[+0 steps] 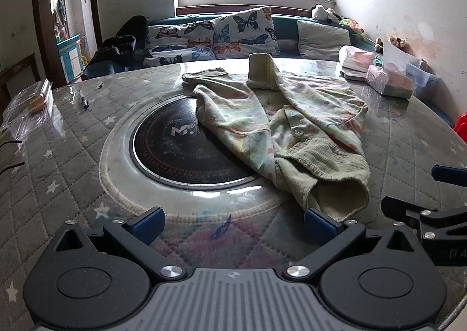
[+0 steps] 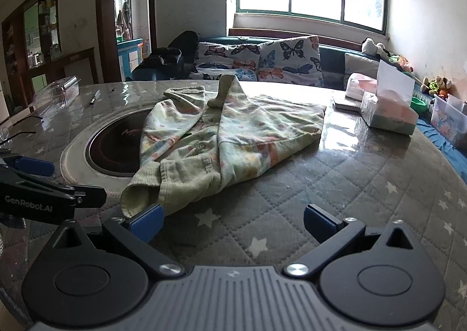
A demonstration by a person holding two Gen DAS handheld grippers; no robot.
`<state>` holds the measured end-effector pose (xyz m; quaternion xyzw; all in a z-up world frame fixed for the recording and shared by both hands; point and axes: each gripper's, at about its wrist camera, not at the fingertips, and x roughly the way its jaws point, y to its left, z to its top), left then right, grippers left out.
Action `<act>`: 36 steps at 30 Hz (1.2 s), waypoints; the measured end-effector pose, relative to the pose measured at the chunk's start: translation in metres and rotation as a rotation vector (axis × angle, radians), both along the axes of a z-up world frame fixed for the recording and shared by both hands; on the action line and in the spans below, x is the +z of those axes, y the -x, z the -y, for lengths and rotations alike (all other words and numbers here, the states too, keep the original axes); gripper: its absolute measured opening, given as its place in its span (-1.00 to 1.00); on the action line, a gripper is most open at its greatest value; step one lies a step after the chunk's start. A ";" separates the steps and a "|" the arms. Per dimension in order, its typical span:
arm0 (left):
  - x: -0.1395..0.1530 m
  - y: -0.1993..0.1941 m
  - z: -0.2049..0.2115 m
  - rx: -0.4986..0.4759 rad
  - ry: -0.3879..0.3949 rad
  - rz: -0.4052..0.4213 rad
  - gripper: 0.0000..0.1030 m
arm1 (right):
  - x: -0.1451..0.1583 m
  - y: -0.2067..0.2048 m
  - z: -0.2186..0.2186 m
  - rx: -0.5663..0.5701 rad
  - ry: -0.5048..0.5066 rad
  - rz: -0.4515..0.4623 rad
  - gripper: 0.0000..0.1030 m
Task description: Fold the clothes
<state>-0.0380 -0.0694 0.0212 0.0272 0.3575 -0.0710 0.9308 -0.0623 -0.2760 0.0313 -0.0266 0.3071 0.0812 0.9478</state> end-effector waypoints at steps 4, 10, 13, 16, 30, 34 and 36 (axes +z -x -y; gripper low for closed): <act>0.004 -0.011 -0.002 -0.005 0.006 0.007 1.00 | 0.004 -0.006 0.000 0.007 0.008 0.006 1.00; 0.014 -0.036 -0.005 0.003 0.008 0.030 1.00 | 0.014 -0.028 0.002 0.024 0.023 0.010 0.99; 0.015 -0.051 -0.005 0.000 0.015 0.027 1.00 | 0.019 -0.045 0.004 0.027 0.016 0.004 0.97; 0.013 -0.064 -0.001 -0.010 0.012 0.022 0.99 | 0.022 -0.063 0.004 0.027 0.020 0.001 0.84; -0.007 -0.112 0.023 -0.099 0.019 -0.026 0.54 | 0.031 -0.169 -0.006 0.084 0.037 -0.027 0.46; -0.013 -0.121 0.023 -0.108 0.035 -0.043 0.47 | 0.032 -0.204 -0.016 0.106 0.041 -0.037 0.29; -0.016 -0.124 0.022 -0.109 0.049 -0.054 0.41 | 0.031 -0.225 -0.023 0.118 0.043 -0.043 0.26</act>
